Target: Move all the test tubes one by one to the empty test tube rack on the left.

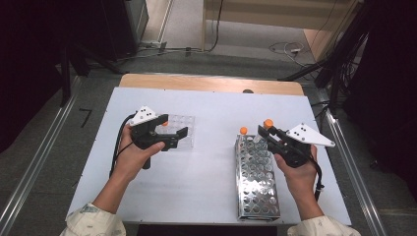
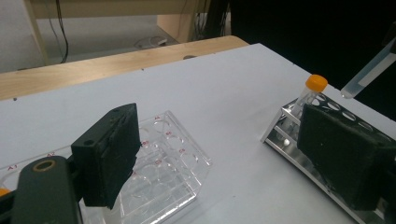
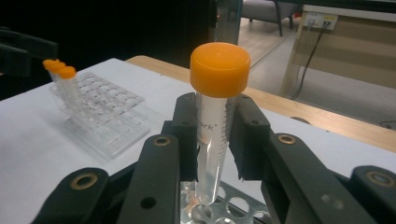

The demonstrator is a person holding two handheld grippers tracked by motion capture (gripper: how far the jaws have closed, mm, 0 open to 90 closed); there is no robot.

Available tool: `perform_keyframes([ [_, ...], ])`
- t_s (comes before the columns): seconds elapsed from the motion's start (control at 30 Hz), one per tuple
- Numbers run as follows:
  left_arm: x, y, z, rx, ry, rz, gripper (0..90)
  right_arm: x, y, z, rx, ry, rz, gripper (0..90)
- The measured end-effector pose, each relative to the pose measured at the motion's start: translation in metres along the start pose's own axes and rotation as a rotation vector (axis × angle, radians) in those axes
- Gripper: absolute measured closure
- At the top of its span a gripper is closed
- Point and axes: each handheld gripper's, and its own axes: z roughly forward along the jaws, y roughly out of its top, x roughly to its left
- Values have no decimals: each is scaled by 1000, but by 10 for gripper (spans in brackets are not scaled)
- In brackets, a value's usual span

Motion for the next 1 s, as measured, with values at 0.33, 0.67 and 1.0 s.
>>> perform_keyframes([
  [0.33,-8,4,-4,-20,-20,10,147,25,6,-1,24,86,-10,711],
  [0.67,-17,6,-5,-28,-50,27,148,49,3,16,90,150,-25,711],
  [1.0,-44,4,-1,-22,-131,78,155,75,-2,33,153,201,-54,711],
])
